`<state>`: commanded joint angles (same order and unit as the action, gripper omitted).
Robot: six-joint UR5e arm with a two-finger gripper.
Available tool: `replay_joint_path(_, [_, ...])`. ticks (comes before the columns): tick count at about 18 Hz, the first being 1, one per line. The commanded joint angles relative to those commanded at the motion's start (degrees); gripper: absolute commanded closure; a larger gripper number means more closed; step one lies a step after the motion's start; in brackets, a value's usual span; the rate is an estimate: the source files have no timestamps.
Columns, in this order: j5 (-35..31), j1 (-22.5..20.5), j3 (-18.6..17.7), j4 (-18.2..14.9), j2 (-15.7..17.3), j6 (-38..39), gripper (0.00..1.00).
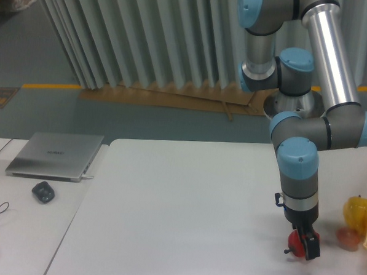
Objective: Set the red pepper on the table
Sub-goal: 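Lower the red pepper onto the table beside the bin, then open the gripper to release the red pepper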
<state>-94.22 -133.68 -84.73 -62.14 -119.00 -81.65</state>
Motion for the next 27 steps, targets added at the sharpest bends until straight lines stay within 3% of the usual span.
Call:
replay_joint_path(9, [-0.26,0.00,-0.88,-1.05,3.51,1.85,0.00])
replay_joint_path(15, [0.00,-0.09,-0.97,-5.97,6.41,1.67,0.00])
replay_joint_path(18, [0.26,0.52,-0.79,-10.27,8.08,1.93,0.00])
replay_joint_path(27, [0.96,3.25,-0.97,-15.55,11.95,2.20,0.00])
